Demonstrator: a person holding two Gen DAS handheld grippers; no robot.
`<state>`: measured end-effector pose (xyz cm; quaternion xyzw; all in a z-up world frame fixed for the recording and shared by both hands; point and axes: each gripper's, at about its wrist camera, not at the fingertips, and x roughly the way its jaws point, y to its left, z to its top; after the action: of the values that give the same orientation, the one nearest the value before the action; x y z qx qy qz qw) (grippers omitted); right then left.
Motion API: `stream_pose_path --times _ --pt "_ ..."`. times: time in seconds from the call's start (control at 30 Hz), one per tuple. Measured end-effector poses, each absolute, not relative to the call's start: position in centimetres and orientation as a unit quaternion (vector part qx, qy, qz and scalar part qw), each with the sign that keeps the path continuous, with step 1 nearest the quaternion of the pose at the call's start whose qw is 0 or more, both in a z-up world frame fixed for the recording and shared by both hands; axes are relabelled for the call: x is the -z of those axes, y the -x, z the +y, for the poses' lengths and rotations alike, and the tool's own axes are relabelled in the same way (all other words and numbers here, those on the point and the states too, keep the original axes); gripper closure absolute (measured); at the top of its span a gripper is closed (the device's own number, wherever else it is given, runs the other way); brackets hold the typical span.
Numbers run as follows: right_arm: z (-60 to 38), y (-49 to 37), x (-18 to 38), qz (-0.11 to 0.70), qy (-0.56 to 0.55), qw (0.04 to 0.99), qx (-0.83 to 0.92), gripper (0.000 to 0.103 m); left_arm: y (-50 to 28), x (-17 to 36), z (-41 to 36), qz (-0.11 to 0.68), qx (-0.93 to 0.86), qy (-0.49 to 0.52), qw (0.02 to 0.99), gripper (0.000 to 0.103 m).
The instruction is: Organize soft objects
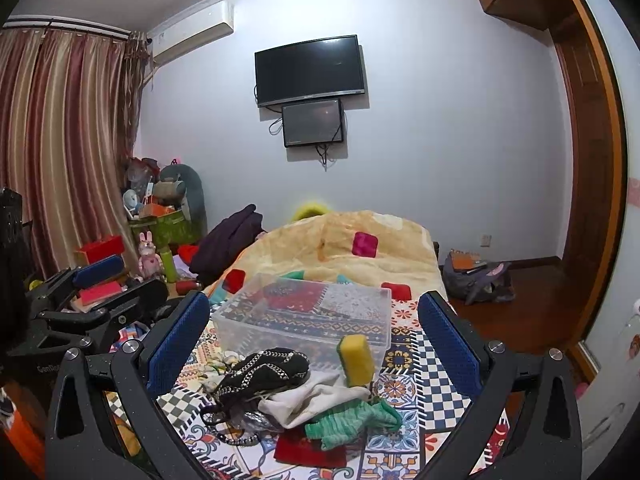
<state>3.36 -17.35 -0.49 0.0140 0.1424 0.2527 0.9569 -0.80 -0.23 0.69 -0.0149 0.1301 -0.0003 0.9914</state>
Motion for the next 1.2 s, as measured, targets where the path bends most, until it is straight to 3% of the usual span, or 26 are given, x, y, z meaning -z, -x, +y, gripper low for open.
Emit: stream_pose_path --times 1.2 --pt "-17.44 -2.87 0.26 0.134 -0.02 0.957 -0.257 0.0 0.92 -1.0 -0.38 0.128 0.001 0.012 0.992 0.0"
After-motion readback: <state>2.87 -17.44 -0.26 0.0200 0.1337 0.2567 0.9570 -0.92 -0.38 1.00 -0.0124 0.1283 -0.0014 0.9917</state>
